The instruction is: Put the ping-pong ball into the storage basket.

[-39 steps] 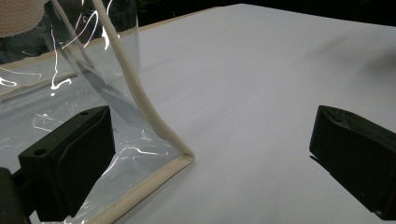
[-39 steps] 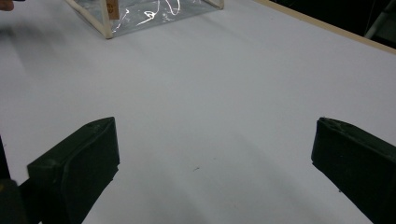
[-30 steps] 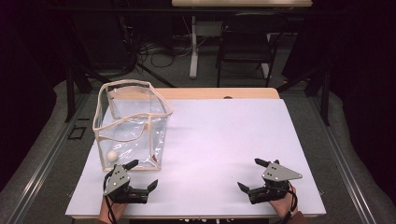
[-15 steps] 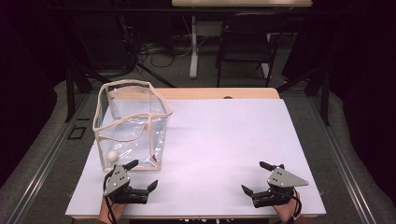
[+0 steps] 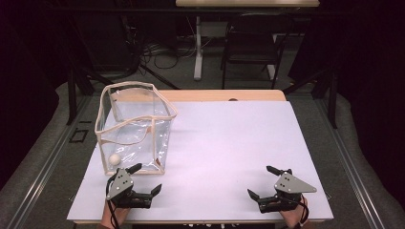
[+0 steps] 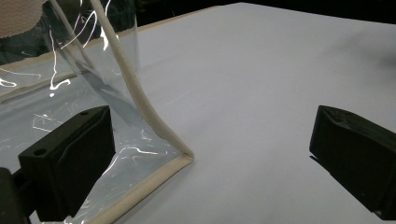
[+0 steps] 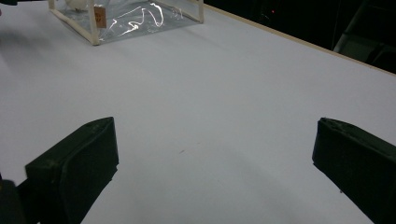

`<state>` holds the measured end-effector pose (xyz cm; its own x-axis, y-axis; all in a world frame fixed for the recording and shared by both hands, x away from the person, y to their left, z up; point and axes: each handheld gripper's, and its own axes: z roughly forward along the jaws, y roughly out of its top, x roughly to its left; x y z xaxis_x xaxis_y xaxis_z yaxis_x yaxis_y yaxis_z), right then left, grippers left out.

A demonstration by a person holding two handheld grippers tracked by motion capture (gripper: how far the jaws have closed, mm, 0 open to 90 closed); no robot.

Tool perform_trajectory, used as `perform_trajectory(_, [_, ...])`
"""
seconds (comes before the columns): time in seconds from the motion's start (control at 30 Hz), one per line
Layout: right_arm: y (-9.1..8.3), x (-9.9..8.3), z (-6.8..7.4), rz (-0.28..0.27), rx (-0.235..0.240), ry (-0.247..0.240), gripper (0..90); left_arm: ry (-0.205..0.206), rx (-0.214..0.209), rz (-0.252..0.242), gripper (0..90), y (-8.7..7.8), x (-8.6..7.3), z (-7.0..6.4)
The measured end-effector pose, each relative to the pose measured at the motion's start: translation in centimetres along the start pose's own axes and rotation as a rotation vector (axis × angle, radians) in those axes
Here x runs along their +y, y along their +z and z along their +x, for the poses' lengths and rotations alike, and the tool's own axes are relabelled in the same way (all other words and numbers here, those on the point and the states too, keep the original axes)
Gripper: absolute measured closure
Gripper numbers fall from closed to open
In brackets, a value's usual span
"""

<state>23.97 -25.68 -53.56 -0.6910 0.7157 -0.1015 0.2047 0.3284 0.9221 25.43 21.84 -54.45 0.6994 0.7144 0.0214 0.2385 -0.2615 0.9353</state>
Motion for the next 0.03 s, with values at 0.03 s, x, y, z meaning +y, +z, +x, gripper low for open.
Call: perform_trajectory(0.03, [0.04,-0.03,-0.06,0.002,-0.004,0.000,0.0,-0.001,0.000,0.000,0.2,0.00,-0.01,0.03])
